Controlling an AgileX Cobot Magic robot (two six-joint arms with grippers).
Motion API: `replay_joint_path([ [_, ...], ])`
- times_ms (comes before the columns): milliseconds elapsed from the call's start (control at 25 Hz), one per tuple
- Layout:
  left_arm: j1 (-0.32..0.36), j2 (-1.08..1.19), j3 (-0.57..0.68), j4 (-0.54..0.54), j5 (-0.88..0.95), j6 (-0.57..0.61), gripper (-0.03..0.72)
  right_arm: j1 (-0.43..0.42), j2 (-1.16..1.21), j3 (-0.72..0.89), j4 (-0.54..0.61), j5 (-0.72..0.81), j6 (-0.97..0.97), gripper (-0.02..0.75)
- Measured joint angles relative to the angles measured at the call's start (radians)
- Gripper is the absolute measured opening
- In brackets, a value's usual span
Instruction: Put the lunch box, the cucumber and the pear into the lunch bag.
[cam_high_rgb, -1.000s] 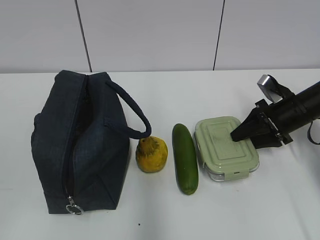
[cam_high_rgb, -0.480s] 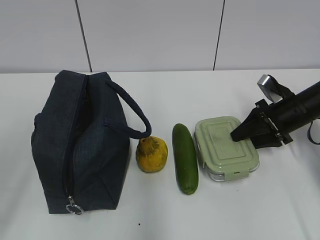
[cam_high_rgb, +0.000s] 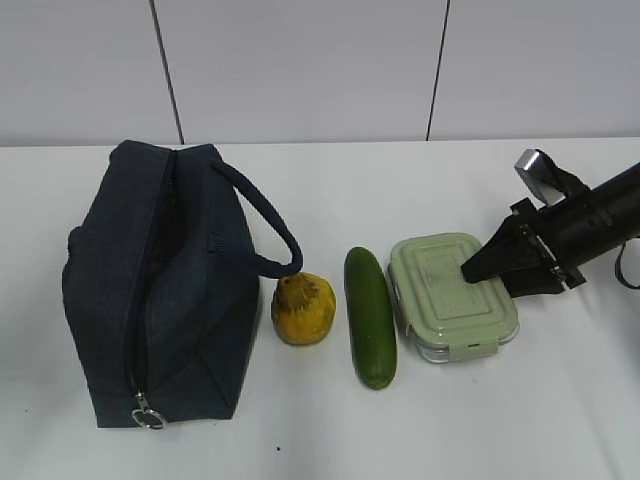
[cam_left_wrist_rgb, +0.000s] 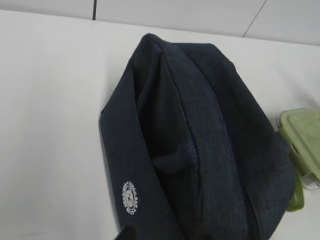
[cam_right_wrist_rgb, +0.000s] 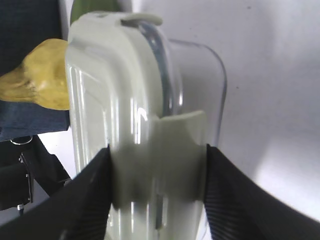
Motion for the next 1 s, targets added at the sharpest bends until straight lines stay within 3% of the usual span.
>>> replay_joint_path([
  [400, -0.174, 0.197, -0.002, -0.041, -0.139, 0.003, 0.282, 0.000, 0.001, 0.000, 0.002, 0.000, 0.000, 0.405],
  [720, -0.198, 0.388, -0.105, -0.042, -0.167, 0.003, 0.307, 0.000, 0.001, 0.000, 0.004, 0.000, 0.000, 0.405],
  [840, -0.198, 0.450, -0.134, -0.043, -0.156, 0.003, 0.247, 0.000, 0.001, 0.000, 0.004, 0.000, 0.000, 0.405],
  [1000, -0.198, 0.487, -0.140, -0.046, -0.133, 0.003, 0.082, 0.000, 0.001, 0.000, 0.004, 0.000, 0.000, 0.405],
])
